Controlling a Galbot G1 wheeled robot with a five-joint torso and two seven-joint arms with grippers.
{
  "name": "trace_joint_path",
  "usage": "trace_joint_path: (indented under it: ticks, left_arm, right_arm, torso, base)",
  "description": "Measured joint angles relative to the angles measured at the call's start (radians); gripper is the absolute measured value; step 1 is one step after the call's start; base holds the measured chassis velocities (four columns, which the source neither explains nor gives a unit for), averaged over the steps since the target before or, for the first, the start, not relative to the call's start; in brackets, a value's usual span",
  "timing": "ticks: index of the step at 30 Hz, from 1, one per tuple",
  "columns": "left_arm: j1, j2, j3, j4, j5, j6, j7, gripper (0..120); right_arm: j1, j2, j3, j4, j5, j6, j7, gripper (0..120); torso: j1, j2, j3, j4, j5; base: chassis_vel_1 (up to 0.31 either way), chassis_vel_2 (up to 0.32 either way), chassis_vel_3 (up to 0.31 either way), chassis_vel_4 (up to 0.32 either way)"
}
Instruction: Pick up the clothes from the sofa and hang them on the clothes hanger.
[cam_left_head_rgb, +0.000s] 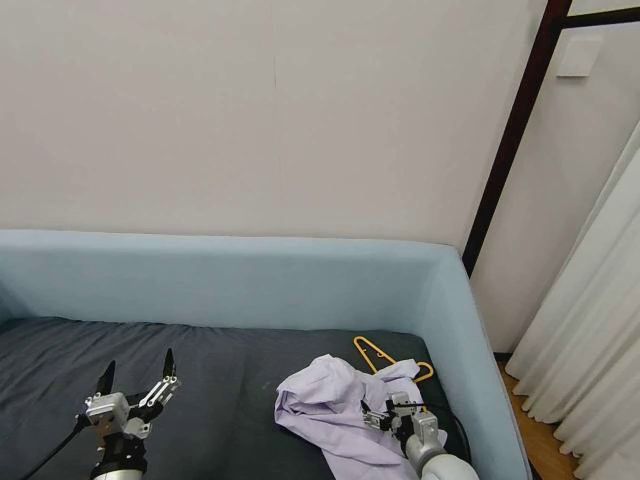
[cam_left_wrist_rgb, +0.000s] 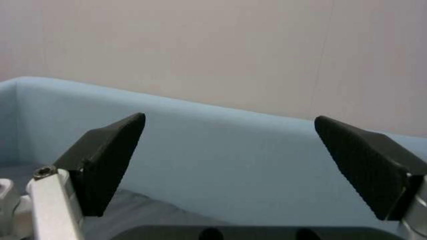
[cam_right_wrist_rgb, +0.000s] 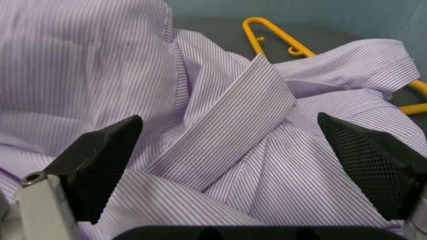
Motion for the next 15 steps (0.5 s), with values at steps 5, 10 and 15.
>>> trace_joint_path:
  ticks: [5,10,15]
  left_arm:
    - [-0.003,0.006,-0.004,0.005,-0.006,-0.002,-0.003,100]
    - [-0.003,0.013,-0.01,0.008,-0.012,-0.005,-0.005,100]
    - [-0.004,0.011,-0.01,0.008,-0.015,-0.005,-0.006,100]
  right_arm:
    - [0.013,0.016,-0.009,-0.028,-0.015,-0.006,0.022,95]
    - [0.018,0.029,-0.017,-0.037,-0.024,-0.017,0.04,76]
    - [0.015,0.03,-0.024,-0.036,-0.023,-0.022,0.043,57]
  torso:
    - [0.0,0.0,0.0,0.0,-0.0001]
    - [0.0,0.0,0.0,0.0,-0.0001]
    - [0.0,0.0,0.0,-0.0001,0.0]
  base:
    - [0.0,0.0,0.0,0.0]
    - [0.0,0.0,0.0,0.0]
    - [0.0,0.0,0.0,0.0]
